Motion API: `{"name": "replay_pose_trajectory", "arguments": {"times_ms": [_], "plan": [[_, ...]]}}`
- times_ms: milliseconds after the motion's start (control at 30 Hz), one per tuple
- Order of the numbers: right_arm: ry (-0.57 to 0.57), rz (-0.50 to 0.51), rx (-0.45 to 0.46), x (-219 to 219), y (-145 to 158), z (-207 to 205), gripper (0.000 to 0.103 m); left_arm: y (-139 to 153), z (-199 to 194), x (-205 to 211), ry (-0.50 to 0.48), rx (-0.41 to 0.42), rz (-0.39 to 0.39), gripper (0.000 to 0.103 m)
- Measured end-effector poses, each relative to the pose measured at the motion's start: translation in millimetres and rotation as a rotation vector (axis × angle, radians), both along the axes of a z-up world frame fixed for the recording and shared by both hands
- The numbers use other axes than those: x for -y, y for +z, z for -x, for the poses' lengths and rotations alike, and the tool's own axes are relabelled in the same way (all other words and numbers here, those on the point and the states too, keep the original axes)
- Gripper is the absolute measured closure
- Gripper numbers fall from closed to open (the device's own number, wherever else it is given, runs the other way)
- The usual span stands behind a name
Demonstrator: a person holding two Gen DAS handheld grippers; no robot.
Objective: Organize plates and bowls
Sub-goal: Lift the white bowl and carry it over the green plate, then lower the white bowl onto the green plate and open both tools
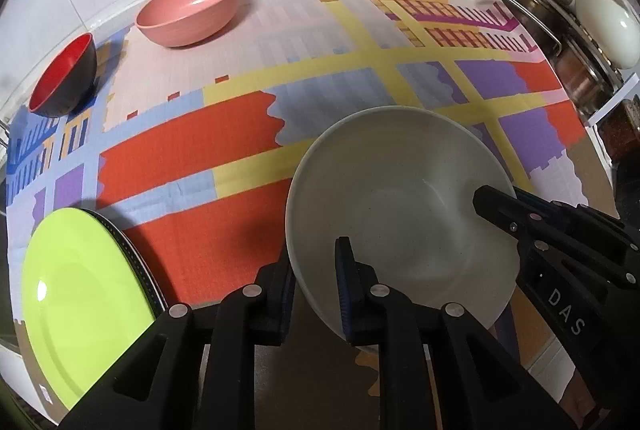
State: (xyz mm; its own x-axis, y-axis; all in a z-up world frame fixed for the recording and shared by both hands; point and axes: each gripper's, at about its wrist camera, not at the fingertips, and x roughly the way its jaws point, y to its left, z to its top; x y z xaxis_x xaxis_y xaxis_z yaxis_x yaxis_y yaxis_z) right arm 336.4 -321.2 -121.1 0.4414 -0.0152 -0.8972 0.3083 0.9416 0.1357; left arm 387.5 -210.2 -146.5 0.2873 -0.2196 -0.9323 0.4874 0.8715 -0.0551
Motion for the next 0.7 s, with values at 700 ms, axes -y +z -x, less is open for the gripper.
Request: {"name": "replay_pose_trajectory", "arguments": {"times_ms": [700], "plan": [[-0.011, 0.035, 0.011, -3.4, 1.9, 1.5, 0.082, 18.3, -1.1, -10.4, 0.020, 0.100, 0.028, 0.048]]}}
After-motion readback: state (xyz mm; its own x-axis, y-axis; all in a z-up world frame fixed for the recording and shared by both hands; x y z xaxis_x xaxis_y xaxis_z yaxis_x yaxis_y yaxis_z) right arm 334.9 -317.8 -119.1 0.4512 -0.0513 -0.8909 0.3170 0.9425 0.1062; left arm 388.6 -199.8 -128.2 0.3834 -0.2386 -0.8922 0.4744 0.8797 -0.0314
